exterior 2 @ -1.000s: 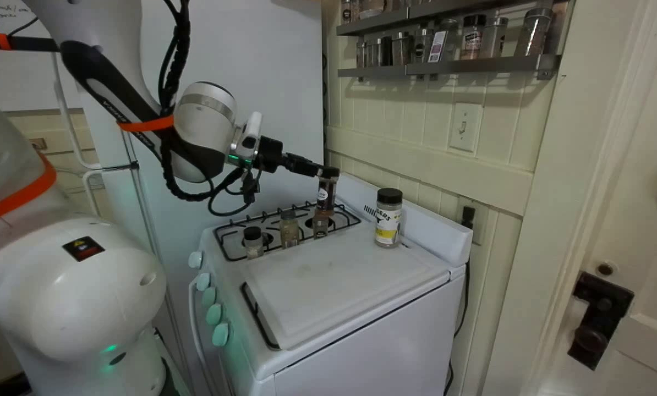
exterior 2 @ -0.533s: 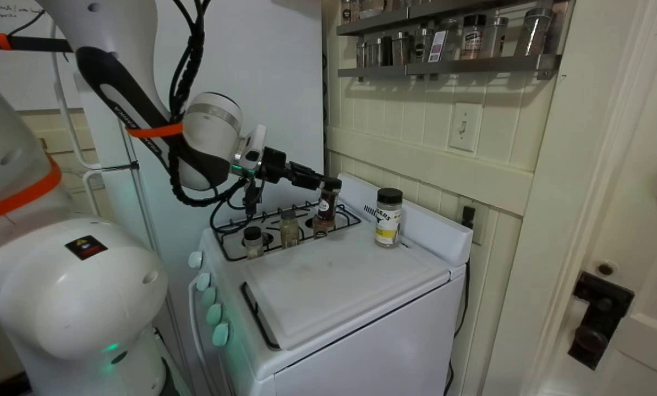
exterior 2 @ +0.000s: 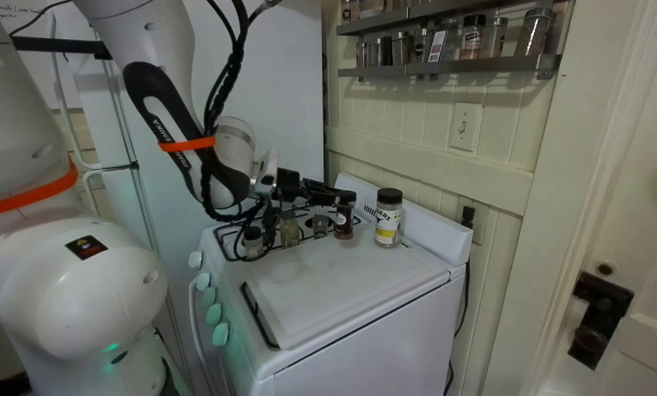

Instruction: Remove one jar from the topmost shelf and put it on the stovetop.

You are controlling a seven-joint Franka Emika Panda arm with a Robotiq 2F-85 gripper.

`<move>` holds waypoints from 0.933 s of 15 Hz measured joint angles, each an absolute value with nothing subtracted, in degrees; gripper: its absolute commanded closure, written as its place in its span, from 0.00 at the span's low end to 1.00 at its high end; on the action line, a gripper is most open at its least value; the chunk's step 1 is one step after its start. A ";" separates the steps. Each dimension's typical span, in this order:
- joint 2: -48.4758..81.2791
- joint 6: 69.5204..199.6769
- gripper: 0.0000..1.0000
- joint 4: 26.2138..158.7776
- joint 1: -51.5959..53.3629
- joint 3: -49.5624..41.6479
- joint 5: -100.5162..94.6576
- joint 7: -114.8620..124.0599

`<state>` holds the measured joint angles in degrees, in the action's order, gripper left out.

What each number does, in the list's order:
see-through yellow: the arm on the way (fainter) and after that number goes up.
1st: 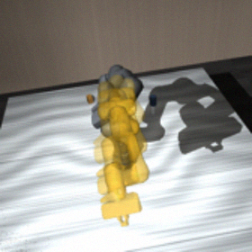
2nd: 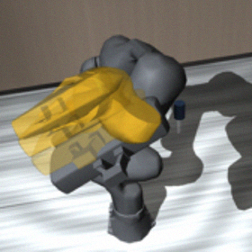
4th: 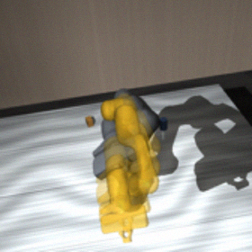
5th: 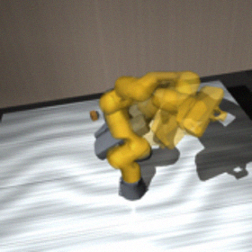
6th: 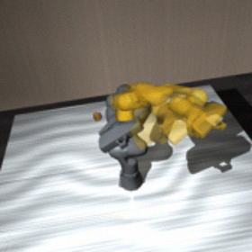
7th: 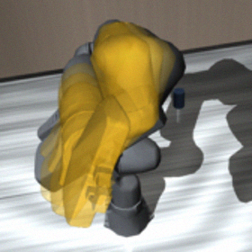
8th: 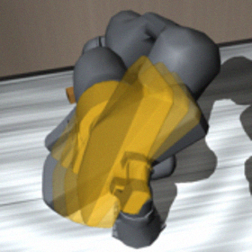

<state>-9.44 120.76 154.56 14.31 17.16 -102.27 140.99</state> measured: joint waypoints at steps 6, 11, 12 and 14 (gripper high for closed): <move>-0.22 110.67 0.70 154.18 14.38 17.16 -110.27 152.73; 3.60 107.80 0.70 151.44 14.56 17.27 -112.25 155.25; 4.05 107.61 0.28 151.13 14.57 17.29 -112.39 155.50; 4.45 107.59 0.12 150.20 14.58 17.34 -112.41 155.35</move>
<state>4.45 107.59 150.20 14.58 17.34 -112.41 155.35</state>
